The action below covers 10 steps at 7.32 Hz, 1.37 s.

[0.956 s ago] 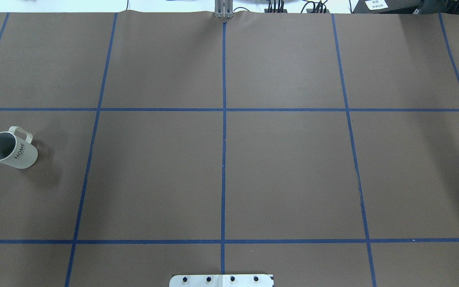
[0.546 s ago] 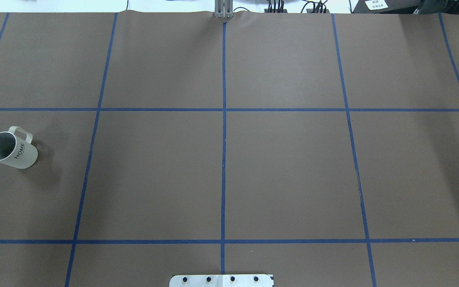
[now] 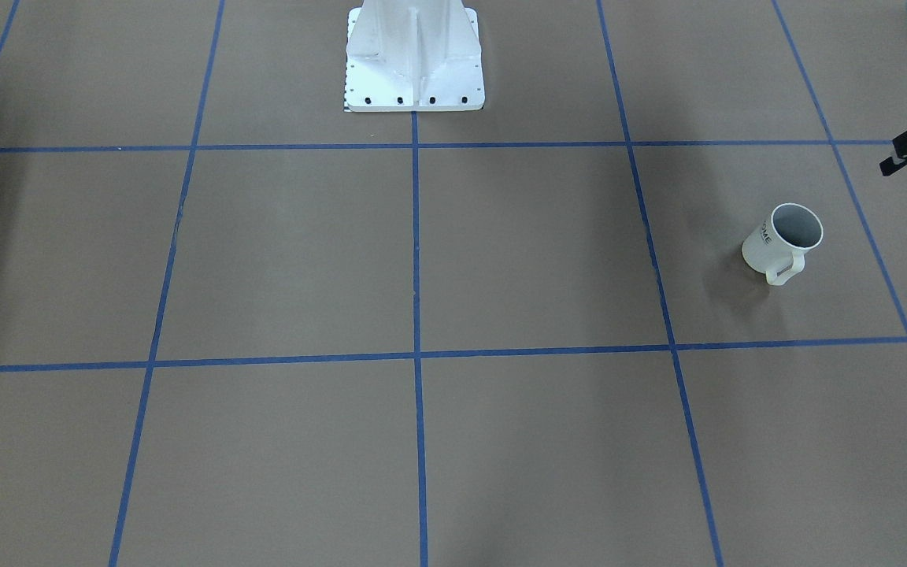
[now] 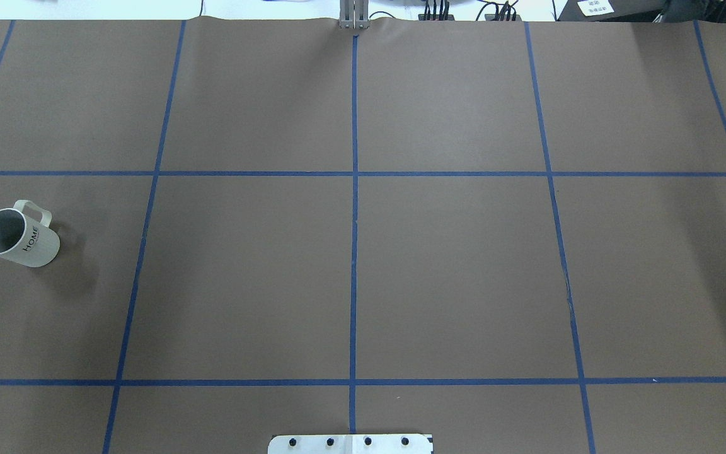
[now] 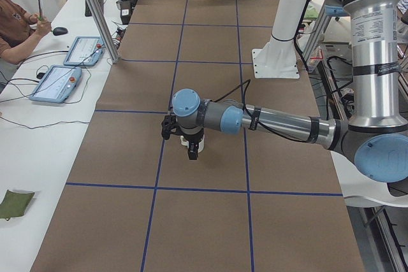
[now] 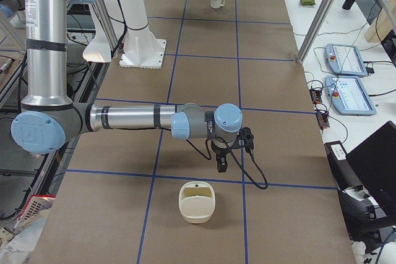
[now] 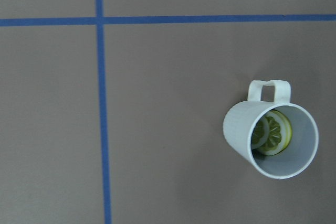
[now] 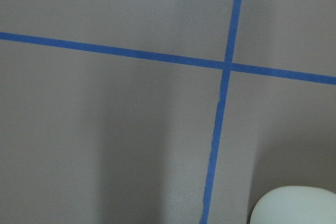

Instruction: Left arm hands cup to right arm to dump lemon

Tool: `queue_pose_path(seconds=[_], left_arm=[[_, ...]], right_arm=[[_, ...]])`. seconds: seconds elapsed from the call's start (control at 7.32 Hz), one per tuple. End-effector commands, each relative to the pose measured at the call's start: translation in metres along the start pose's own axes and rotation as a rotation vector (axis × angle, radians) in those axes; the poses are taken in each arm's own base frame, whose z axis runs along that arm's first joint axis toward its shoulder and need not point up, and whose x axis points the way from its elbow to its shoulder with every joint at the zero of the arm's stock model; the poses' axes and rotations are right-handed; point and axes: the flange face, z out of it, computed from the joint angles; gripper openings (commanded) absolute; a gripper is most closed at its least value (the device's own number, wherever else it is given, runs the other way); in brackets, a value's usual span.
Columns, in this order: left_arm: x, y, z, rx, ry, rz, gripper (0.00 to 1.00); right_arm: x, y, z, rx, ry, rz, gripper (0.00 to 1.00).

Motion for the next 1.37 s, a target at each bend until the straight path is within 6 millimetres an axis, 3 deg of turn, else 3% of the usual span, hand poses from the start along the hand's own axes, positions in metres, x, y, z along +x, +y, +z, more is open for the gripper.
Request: queue_pose_path(seconds=[0.0, 0.55, 0.68, 0.96, 1.09, 1.23], left_arm=[[0.030, -0.016, 0.057, -0.043, -0.014, 0.082, 1.00], [0.042, -0.050, 0.073, -0.008, -0.107, 0.132, 0.95], [0.051, -0.057, 0.090, -0.021, -0.100, 0.164, 0.93], [0.048, -0.056, 0.105, -0.029, -0.094, 0.178, 0.86], [0.041, -0.054, 0.117, -0.056, -0.090, 0.161, 0.61], [0.041, -0.054, 0.117, -0.061, -0.093, 0.153, 0.18]], right_arm=[[-0.014, -0.005, 0.012, -0.020, 0.001, -0.036, 1.00], [-0.019, -0.006, 0.015, -0.013, 0.000, -0.061, 1.00], [-0.019, -0.006, 0.016, -0.016, -0.001, -0.062, 1.00], [-0.021, -0.006, 0.018, -0.019, -0.003, -0.063, 1.00], [-0.020, -0.006, 0.019, -0.021, -0.003, -0.063, 1.00], [-0.021, -0.006, 0.019, -0.022, -0.003, -0.064, 1.00]])
